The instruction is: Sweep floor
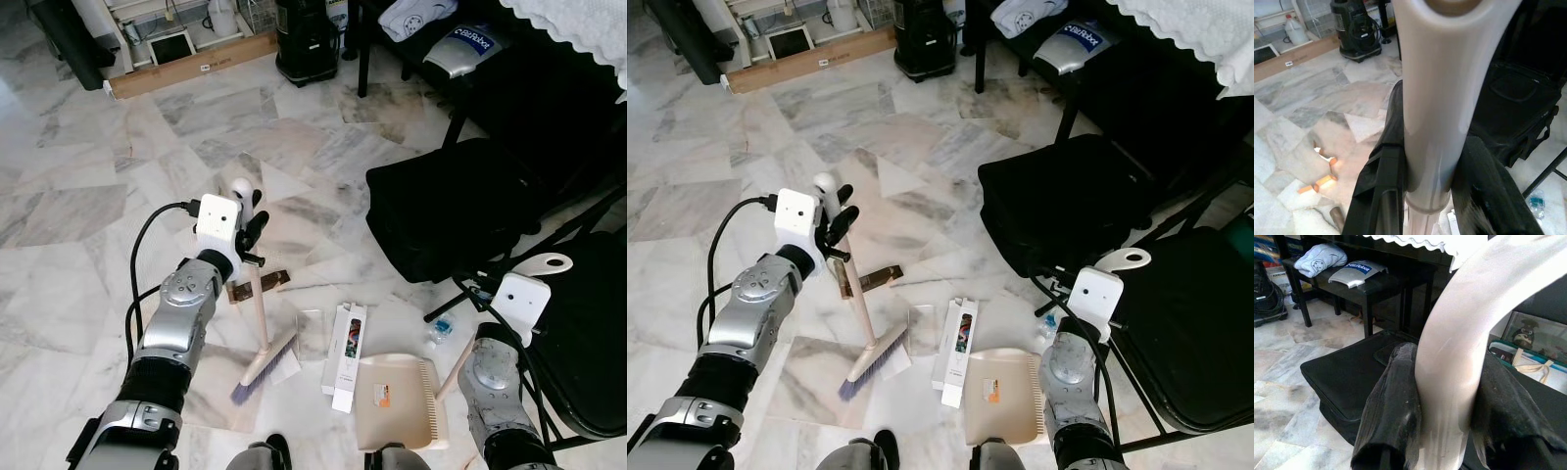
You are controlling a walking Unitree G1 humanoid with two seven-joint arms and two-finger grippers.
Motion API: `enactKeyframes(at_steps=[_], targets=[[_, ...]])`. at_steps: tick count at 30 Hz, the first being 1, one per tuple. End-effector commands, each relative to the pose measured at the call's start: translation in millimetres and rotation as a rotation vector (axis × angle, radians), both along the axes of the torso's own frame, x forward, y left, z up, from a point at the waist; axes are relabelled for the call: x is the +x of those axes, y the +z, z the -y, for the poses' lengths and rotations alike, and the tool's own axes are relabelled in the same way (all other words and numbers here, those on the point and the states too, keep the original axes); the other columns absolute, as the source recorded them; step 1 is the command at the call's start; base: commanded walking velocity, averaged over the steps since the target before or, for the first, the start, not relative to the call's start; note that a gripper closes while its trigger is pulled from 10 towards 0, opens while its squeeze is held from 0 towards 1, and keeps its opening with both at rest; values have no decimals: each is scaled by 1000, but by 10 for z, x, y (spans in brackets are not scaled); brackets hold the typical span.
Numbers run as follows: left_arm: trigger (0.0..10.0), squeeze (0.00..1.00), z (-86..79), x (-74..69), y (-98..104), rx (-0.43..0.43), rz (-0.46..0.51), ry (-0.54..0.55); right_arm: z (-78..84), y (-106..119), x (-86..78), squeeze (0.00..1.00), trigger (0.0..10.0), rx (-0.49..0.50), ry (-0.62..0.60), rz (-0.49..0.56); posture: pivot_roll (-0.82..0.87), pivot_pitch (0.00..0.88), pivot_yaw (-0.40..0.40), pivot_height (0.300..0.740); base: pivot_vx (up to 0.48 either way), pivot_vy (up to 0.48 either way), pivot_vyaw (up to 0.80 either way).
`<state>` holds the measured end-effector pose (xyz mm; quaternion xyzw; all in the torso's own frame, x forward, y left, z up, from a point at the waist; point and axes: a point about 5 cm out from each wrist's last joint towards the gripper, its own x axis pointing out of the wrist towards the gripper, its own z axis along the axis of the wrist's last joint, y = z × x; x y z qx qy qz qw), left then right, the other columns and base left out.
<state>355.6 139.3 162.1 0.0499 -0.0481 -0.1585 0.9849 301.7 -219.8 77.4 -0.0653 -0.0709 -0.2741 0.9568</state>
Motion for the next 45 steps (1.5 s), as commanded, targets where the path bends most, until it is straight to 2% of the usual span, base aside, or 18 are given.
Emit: enactKeyframes(at_steps=[1,6,7,13,20,25,27,29,33,36,37,39,43,45], targets=[[10000,0,-35,-1,38,13,41,24,21,-25,-39,0,10000,-11,-2,-7,6,213,60,740,0,0,0],[10000,0,-37,12,141,26,91,46,26,-33,-51,0,10000,-10,-3,-8,7,218,62,740,0,0,0],[10000,0,-31,20,152,53,100,43,21,-37,-53,0,10000,-10,-3,-9,5,219,63,740,0,0,0],[10000,0,-64,67,107,85,86,90,5,-41,-68,0,10000,-9,-3,-6,-5,229,68,740,0,0,0],[10000,0,-101,129,40,48,69,142,15,-44,-120,0,10000,-13,-11,2,-23,251,72,740,0,0,0],[10000,0,-39,155,-20,25,43,130,31,-39,-172,0,10000,-17,-18,11,-38,272,76,740,0,0,0],[10000,0,19,175,-75,-20,8,119,35,-33,-201,0,10000,-19,-21,17,-50,289,77,740,0,0,0],[10000,0,137,182,-156,-68,-50,63,35,-27,-236,0,10000,-21,-23,22,-64,304,76,740,0,0,0],[10000,0,204,176,-204,-96,-89,20,36,-25,-254,0,10000,-21,-24,22,-69,308,76,740,0,0,0],[10000,0,301,169,-262,-198,-195,-76,46,-17,-265,0,10000,-21,-22,17,-70,311,73,740,0,0,0],[10000,0,305,170,-264,-207,-205,-83,47,-15,-265,0,10000,-21,-21,16,-70,311,73,740,0,0,0],[10000,0,311,183,-231,-246,-213,-94,45,-12,-253,0,10000,-19,-16,12,-67,306,69,740,0,0,0],[10000,0,293,223,-57,-403,-207,-138,18,12,-214,0,10000,-13,-2,12,-55,289,67,740,0,0,0],[10000,0,290,226,-22,-416,-202,-148,12,16,-202,0,10000,-11,2,12,-54,285,67,740,0,0,0]])
